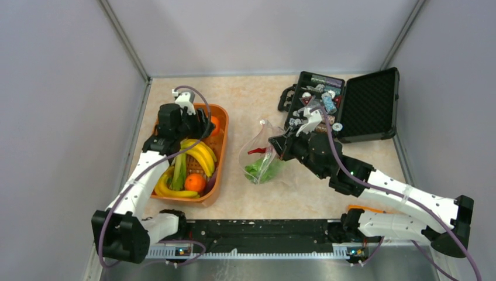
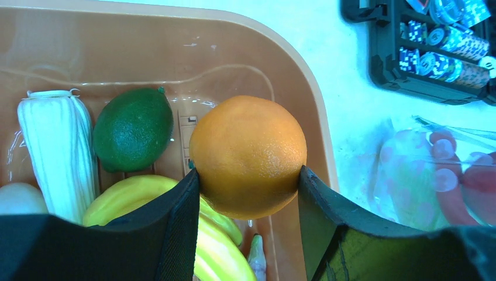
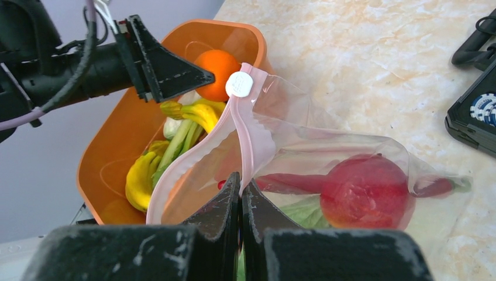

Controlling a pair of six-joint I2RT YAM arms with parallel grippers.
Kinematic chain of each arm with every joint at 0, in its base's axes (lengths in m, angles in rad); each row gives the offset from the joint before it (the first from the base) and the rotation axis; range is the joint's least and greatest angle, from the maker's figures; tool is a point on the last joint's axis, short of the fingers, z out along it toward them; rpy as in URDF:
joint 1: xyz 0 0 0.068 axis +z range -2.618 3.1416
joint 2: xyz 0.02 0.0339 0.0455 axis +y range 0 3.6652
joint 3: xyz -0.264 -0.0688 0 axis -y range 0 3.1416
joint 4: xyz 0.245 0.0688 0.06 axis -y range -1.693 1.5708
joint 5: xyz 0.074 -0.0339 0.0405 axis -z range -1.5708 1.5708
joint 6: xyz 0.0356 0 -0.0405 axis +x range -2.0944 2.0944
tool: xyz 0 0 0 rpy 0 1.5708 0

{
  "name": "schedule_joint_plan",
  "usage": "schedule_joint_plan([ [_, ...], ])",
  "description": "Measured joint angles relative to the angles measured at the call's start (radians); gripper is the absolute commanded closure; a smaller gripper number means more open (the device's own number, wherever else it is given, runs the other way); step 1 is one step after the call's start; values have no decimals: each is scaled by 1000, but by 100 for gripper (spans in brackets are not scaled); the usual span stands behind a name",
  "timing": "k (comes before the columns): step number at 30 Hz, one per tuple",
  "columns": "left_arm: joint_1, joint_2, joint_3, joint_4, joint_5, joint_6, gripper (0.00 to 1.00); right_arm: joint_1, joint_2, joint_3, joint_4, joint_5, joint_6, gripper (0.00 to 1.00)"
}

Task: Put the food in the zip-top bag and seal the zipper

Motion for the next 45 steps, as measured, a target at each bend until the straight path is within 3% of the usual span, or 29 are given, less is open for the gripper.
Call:
schedule_joint_plan([
  [9,0,-142,25,-58,71,-9,93,0,4,0,7,0,0,100],
  [19,0,-311,85,-66,303,-9,91,0,23,0,19,-2,0,100],
  [26,-6,-329,115,-66,538,-10,90,0,42,0,32,-10,0,100],
  [31,-53,-329,117,-68,633,-10,88,-1,48,0,37,-11,0,100],
  [35,-143,-327,121,-74,652,2,89,-1,52,0,38,-10,0,100],
  [40,-339,-267,179,-141,583,64,94,-1,64,0,38,-13,0,100],
  [45,-384,-213,185,-194,448,93,95,-1,69,0,38,-13,0,100],
])
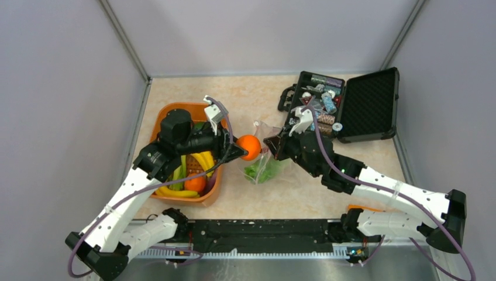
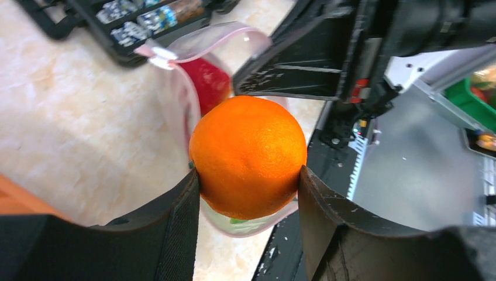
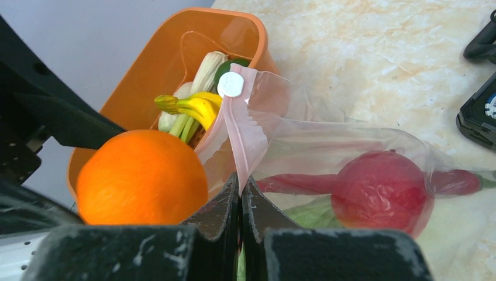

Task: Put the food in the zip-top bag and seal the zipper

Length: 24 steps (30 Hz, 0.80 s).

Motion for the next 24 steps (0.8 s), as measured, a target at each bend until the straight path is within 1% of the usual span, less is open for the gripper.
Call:
schedule_joint_plan([
  [2,-7,9,0,-18,-61,6,95,0,0,0,0,0,0,100],
  [7,-26,25,0,-31,-157,15,96,0,0,0,0,0,0,100],
  [14,-87,70,0,-31,-313,-6,95,0,0,0,0,-2,0,100],
  [16,-103,77,0,-31,-364,-14,93,-2,0,0,0,-5,0,100],
  [19,-128,80,0,-32,-424,-23,87,-2,0,0,-1,-8,0,100],
  [21,-137,80,0,-31,-415,-23,83,-2,0,0,-1,-10,0,100],
  [24,-148,82,0,-19,-329,-22,83,-2,4,0,-1,-13,0,100],
])
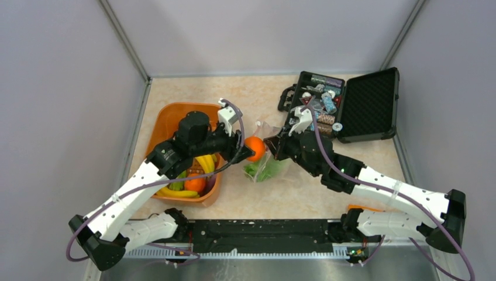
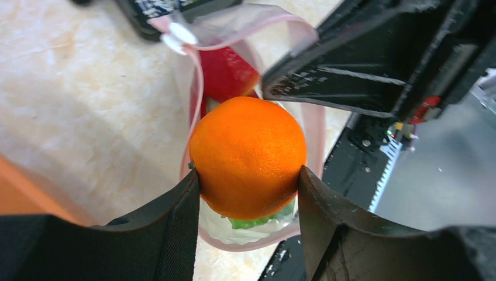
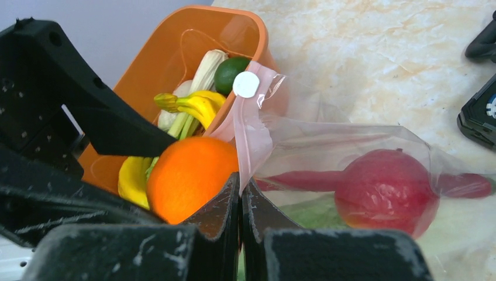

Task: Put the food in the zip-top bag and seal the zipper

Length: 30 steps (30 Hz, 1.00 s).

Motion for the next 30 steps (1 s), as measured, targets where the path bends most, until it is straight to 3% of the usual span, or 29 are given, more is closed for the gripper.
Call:
schedule_joint_plan([
  [5,-25,27,2,2,31,-2,87,-5,2,2,-1,-1,0,100],
  [16,-39,72,5,-19,-259,-61,81,-4,2,2,2,-42,0,100],
  [23,-39,98,5,95,-126,-108,72,-4,2,2,31,-80,0,100],
  [28,-46,161,5,131,-100,-133,52,-5,-11,2,44,-80,4,100],
  [30,-51,172,5,130,-111,-133,39,-5,-13,1,45,-80,7,100],
])
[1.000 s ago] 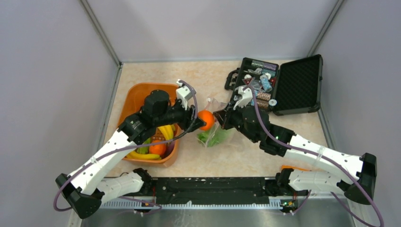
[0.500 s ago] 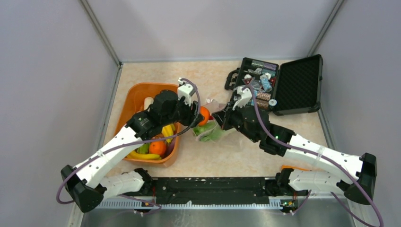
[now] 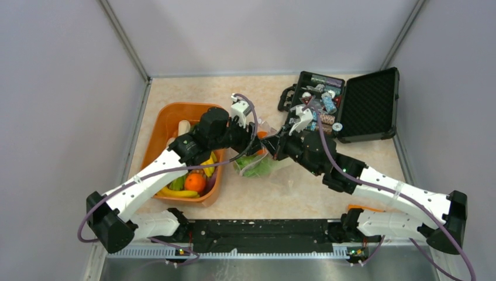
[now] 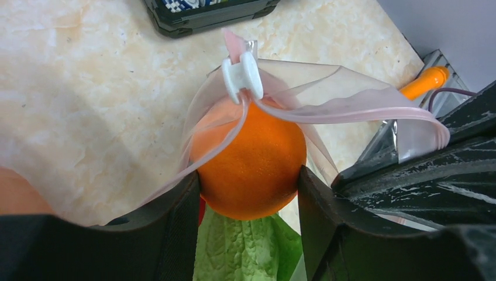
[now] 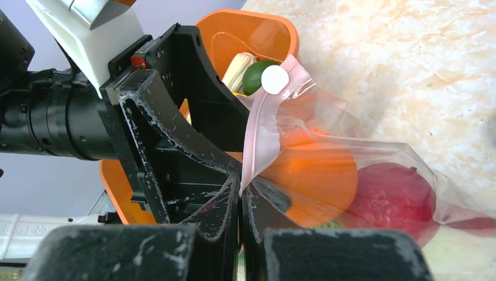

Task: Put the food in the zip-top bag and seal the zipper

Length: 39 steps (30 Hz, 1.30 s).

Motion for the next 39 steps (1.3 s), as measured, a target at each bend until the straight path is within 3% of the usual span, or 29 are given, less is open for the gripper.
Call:
schedule_joint_plan([
  [3,-3,0,0,-5,-24,3,28,0,-3,-2,0,4,2,100],
  [7,-2,-8,0,-6,-44,3,26,0,-12,-2,-2,14,2,100],
  [9,-3,-24,0,-5,-46,5,34,0,-15,-2,-2,30,2,100],
  [13,-6,-55,0,17,-30,7,59,0,-18,-2,0,49,4,100],
  [19,-8,-12,-2,53,25,-6,79,0,-22,-5,0,57,12,100],
  [22,-8,14,-11,71,52,-12,76,0,-33,-16,-3,61,14,100],
  [27,-10,11,-13,71,89,-8,59,0,-40,-17,-8,82,17,100],
  [39,-9,-24,-8,-47,144,50,62,0,-40,-18,-7,113,21,100],
])
